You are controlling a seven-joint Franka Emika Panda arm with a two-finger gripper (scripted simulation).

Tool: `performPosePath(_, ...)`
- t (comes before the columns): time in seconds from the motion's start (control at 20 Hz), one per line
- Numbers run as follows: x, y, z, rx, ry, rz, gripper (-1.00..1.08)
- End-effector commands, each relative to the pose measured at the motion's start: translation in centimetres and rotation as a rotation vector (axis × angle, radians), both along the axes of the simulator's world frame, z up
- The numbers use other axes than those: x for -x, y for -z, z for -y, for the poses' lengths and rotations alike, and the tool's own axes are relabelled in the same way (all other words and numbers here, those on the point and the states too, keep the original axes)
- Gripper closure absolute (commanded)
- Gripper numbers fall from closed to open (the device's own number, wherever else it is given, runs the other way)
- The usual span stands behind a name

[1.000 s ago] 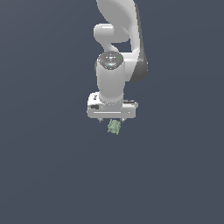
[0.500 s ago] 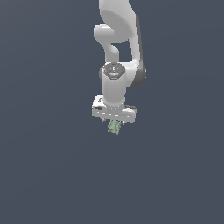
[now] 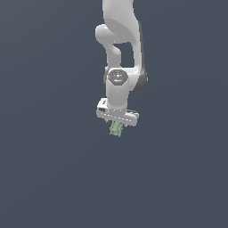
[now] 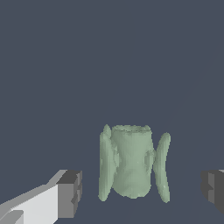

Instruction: Pick up the object and move it to a goal position.

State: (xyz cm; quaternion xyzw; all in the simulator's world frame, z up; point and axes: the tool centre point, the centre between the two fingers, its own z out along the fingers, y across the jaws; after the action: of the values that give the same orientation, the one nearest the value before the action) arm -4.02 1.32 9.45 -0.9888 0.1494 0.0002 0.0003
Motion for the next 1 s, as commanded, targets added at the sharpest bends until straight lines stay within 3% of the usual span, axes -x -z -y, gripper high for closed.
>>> performPosePath(0.0,0.2,0.3,0.0,0.001,0.014,0.0,-0.92)
performPosePath(0.35,0.2,0.8,-0.1,0.001,0.012,0.0,-0.92)
performPosePath(0.95,0.3,5.3,0.0,0.001,0.017,0.0,-0.92)
